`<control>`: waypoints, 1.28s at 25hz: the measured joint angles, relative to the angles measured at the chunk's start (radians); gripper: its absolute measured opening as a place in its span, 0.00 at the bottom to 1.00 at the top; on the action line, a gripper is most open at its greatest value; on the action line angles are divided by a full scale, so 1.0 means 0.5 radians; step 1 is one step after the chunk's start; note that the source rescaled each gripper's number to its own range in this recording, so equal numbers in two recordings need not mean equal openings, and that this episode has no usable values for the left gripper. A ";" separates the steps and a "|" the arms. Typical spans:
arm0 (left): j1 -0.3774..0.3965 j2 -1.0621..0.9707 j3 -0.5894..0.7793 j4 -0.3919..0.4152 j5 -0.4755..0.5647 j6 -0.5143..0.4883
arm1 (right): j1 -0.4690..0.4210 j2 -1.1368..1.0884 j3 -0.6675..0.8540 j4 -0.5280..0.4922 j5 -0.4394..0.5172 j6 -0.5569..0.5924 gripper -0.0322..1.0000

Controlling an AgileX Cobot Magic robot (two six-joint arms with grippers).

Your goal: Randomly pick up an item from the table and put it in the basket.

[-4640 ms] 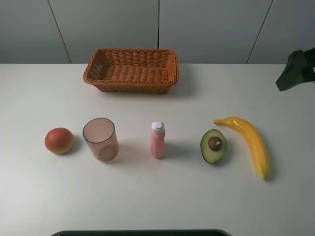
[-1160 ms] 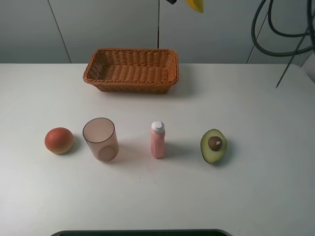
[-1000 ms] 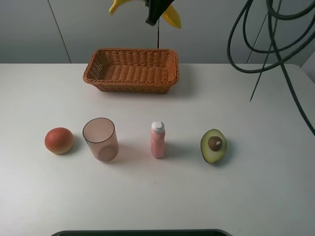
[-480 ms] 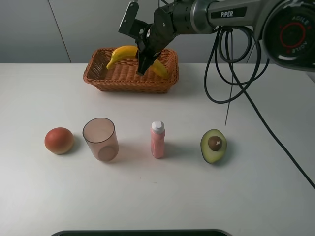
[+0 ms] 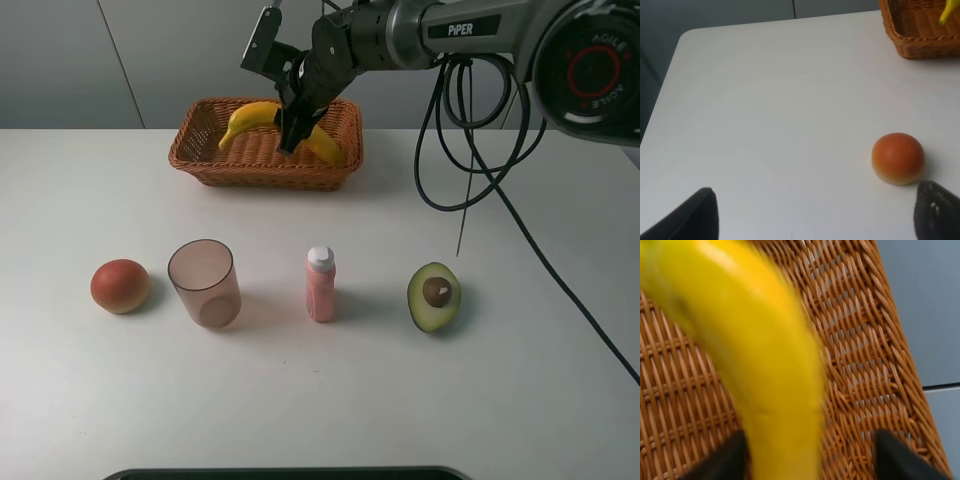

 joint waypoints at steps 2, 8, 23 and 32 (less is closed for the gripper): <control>0.000 0.000 0.000 0.000 0.000 0.000 | 0.000 0.000 0.000 0.000 0.000 0.000 0.89; 0.000 0.000 0.000 0.000 0.000 0.000 | 0.003 0.000 0.000 -0.004 0.000 -0.004 1.00; 0.000 0.000 0.000 0.000 0.000 0.000 | -0.240 -0.774 0.000 0.272 0.540 0.011 1.00; 0.000 0.000 0.000 0.000 0.000 0.000 | -0.817 -1.378 0.000 0.456 1.313 0.243 1.00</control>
